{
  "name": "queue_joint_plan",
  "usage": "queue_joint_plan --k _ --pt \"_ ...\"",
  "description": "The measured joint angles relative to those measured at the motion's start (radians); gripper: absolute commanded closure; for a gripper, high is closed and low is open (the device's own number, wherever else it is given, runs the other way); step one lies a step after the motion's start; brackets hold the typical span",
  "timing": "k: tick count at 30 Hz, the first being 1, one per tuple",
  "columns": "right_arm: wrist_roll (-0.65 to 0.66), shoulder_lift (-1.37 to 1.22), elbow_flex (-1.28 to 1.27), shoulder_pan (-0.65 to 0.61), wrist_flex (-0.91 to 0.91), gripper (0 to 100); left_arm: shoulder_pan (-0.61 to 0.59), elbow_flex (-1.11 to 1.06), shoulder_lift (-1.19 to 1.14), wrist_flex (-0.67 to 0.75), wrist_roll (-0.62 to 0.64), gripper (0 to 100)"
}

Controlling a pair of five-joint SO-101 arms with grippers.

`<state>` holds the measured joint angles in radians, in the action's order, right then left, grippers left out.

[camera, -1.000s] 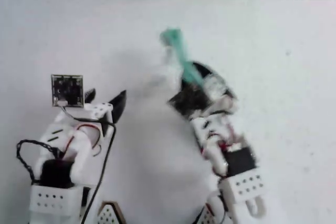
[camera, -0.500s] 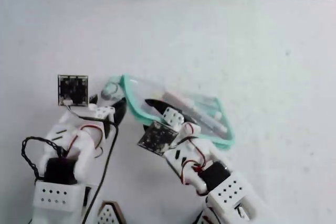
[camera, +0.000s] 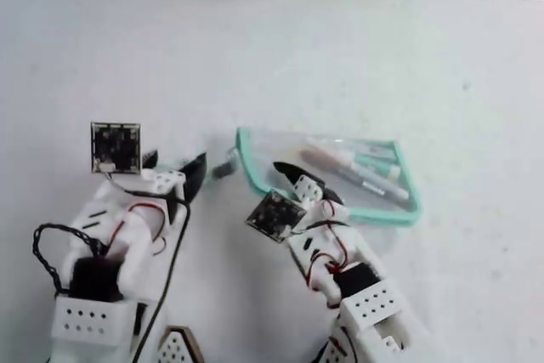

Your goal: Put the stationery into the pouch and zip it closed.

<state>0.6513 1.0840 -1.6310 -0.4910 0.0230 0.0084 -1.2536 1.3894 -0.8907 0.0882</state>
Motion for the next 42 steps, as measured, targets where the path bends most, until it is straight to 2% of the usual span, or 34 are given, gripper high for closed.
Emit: queue_joint_plan --k 2,6,7,13,19,24,29,37,42 --pt "-0.017 0.0 0.0 -0.017 -0.032 95.3 -0.002 0.0 0.0 0.0 0.0 73" --pt "-0.025 0.0 0.0 -0.1 -0.129 71.8 0.002 0.0 0.0 0.0 0.0 73" --pt "-0.028 0.0 0.0 -0.123 -0.164 69.6 0.0 0.0 0.0 0.0 0.0 73" --pt "-0.103 0.002 0.054 -0.183 -0.351 69.0 -0.002 0.0 0.0 0.0 0.0 73" --pt "-0.144 -0.017 0.322 -0.193 -0.549 68.3 -0.002 0.0 0.0 0.0 0.0 73" --pt "-0.147 -0.218 0.601 -0.175 -0.695 68.3 -0.002 0.0 0.0 0.0 0.0 73" --pt "-0.144 -0.39 0.657 -0.272 -0.872 68.3 0.002 -0.009 0.0 0.0 0.0 73" --pt "-0.147 -0.215 0.66 -0.282 -1.0 68.3 0.0 -0.009 0.0 0.0 0.0 73" --pt "-0.126 -0.044 0.666 -0.336 -1.188 69.0 0.0 -0.009 0.0 0.0 0.0 73"
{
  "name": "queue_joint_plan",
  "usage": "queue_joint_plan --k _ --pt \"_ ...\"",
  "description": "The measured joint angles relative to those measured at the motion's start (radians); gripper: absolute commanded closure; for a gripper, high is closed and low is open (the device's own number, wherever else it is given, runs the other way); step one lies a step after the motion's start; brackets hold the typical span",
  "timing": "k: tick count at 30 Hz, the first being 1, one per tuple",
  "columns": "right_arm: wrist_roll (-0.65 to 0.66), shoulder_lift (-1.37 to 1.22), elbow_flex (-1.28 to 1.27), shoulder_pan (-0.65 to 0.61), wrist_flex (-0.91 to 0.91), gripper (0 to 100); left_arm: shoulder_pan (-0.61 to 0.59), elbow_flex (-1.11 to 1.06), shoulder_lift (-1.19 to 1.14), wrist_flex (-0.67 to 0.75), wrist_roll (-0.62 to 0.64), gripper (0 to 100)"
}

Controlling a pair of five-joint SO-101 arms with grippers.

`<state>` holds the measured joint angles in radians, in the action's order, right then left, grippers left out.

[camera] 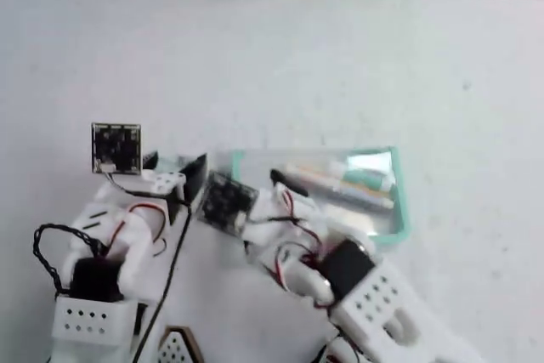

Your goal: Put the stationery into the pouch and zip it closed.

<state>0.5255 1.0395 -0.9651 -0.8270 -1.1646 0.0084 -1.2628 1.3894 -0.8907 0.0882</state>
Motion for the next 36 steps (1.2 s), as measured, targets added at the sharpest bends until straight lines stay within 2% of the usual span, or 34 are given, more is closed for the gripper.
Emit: queue_joint_plan --k 3,5,6,8,12,16,23,26,31,36 --pt "0.077 0.068 0.0 -0.1 -0.124 80.7 0.0 0.0 0.0 0.0 0.0 73" --pt "0.084 0.081 0.0 -0.083 -0.146 96.3 0.0 0.0 0.0 0.0 0.0 73" --pt "0.089 0.081 0.0 -0.06 -0.146 99.7 0.0 0.0 0.0 0.0 0.0 73" --pt "0.092 0.074 0.0 0.023 -0.13 93.5 0.0 0.0 0.0 0.0 0.0 73" --pt "0.092 0.014 -0.106 0.178 -0.015 97.8 -0.002 0.0 0.0 0.0 -0.008 75" --pt "0.092 -0.106 -0.213 0.146 0.101 98.0 -0.097 0.0 0.0 0.0 0.031 80" --pt "0.097 -0.397 -0.216 0.029 0.267 97.9 -0.282 0.0 0.0 0.002 0.092 80" --pt "0.101 -0.54 -0.183 0.049 0.331 97.9 -0.315 0.0 0.0 0.002 0.115 80" --pt "0.115 -0.76 0.005 0.153 0.344 97.9 -0.322 0.0 0.0 0.002 0.127 80" --pt "0.107 -0.835 0.123 0.195 0.338 97.9 -0.322 0.0 0.0 0.002 0.127 80"
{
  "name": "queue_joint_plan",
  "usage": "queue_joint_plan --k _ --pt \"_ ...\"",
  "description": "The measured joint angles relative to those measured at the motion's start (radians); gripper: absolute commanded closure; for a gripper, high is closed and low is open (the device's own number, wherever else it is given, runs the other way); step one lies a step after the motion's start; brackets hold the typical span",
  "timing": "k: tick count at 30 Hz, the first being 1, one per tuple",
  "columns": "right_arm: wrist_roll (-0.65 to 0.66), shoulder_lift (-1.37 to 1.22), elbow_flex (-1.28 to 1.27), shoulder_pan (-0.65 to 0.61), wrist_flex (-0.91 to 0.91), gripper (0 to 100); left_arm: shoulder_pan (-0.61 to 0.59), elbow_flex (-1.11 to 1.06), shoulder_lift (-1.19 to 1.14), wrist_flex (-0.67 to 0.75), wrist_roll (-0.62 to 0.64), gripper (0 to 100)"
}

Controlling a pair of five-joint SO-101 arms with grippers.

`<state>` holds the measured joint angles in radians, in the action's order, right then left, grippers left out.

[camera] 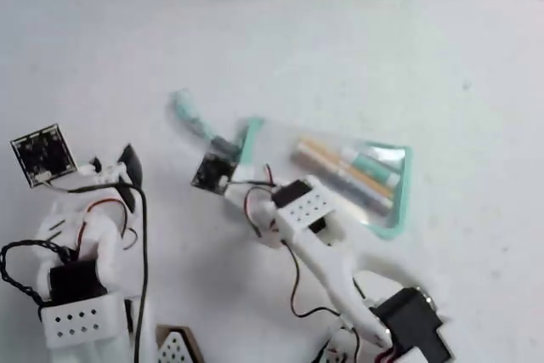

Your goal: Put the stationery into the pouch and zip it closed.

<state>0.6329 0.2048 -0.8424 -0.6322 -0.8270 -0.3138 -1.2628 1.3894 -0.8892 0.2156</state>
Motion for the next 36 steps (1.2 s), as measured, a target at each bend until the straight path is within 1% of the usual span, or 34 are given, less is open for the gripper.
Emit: queue_joint_plan --k 3,5,8,11,13,17,18,20,22,25,30,33,36 --pt "-0.014 0.034 0.008 0.002 -0.058 97.9 0.0 0.0 0.0 0.0 0.0 80" --pt "-0.014 0.112 0.008 0.002 -0.118 97.9 0.0 0.0 0.0 0.0 0.0 80" --pt "-0.015 0.281 0.008 0.003 -0.216 97.9 0.0 0.0 0.0 0.009 0.0 80" --pt "-0.023 0.505 0.008 0.046 -0.299 97.9 0.0 0.0 0.0 0.029 0.0 80" --pt "-0.023 0.674 0.008 0.106 -0.338 97.9 0.015 0.0 0.0 0.052 -0.035 80" --pt "-0.023 0.977 -0.028 0.278 -0.37 97.9 0.127 0.0 0.0 0.057 -0.23 80" --pt "-0.023 1.036 -0.051 0.325 -0.371 97.9 0.15 0.0 0.0 0.04 -0.259 80" --pt "-0.026 1.14 -0.094 0.407 -0.371 97.9 0.175 0.006 0.0 -0.006 -0.282 80" --pt "-0.026 1.229 -0.112 0.46 -0.371 97.9 0.187 0.049 0.0 -0.052 -0.29 80" --pt "-0.091 1.355 -0.109 0.488 -0.371 97.9 0.189 0.204 0.0 -0.13 -0.292 80" --pt "-0.256 1.482 0.025 0.496 -0.397 97.5 0.212 0.634 0.005 -0.339 -0.296 80" --pt "-0.301 1.527 0.149 0.493 -0.43 97.4 0.222 0.905 0.017 -0.476 -0.301 80" --pt "-0.311 1.562 0.27 0.497 -0.474 97.4 0.216 1.16 0.032 -0.637 -0.301 80"
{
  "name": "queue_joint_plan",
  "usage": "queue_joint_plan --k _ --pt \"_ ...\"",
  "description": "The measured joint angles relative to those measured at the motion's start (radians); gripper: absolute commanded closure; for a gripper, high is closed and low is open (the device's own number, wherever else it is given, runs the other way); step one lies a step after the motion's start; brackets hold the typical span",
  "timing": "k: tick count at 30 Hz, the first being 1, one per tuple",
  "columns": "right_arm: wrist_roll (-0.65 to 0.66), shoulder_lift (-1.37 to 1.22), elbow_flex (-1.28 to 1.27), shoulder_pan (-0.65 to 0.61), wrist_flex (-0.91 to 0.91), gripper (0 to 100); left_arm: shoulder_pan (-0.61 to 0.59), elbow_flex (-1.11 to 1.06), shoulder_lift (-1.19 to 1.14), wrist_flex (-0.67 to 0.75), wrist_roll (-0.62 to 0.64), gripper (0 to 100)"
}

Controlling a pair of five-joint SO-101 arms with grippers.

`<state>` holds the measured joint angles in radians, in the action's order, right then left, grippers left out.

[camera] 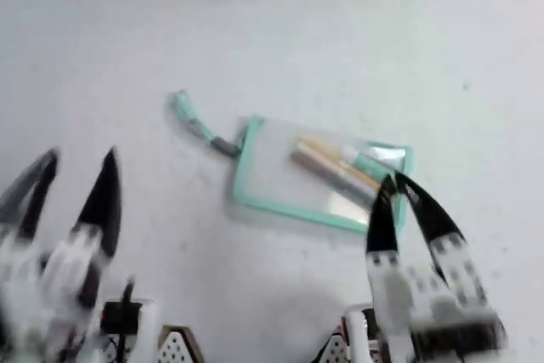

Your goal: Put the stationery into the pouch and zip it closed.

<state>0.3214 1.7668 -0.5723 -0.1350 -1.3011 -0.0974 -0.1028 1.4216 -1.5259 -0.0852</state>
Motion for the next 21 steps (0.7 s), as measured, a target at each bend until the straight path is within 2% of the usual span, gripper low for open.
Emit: queue_joint_plan --k 4,8,10,15,21 --pt "-0.005 0.037 0.138 -0.002 -0.101 97.4 -0.072 0.229 0.114 -0.121 -0.002 80" --pt "-0.005 0.037 0.238 -0.002 -0.203 97.4 -0.19 0.23 0.265 -0.13 0.0 80" --pt "-0.037 0.04 0.258 -0.002 -0.222 97.4 -0.232 0.157 0.322 -0.104 0.0 80" --pt "-0.209 0.04 0.27 -0.002 -0.226 97.4 -0.247 -0.172 0.405 0.038 0.0 80" --pt "-0.241 0.04 0.169 0.011 -0.15 97.4 -0.241 -0.559 0.404 0.112 0.0 80"
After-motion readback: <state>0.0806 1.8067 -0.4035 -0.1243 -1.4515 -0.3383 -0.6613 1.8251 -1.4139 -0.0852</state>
